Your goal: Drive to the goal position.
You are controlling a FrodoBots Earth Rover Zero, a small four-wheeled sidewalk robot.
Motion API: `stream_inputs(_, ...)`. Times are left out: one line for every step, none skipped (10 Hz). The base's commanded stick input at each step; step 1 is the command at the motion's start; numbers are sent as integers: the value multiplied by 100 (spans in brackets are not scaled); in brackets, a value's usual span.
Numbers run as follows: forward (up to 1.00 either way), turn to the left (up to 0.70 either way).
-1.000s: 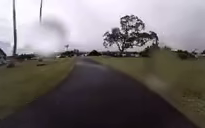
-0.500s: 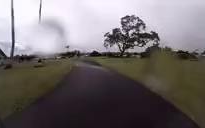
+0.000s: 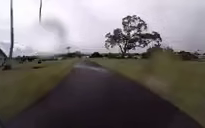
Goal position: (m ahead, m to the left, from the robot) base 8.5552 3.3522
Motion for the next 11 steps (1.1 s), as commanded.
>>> stream_inputs(85,0)
stream_inputs(85,0)
stream_inputs(85,0)
stream_inputs(85,0)
stream_inputs(85,0)
stream_inputs(85,0)
stream_inputs(85,0)
stream_inputs(85,0)
stream_inputs(85,0)
stream_inputs(85,0)
stream_inputs(85,0)
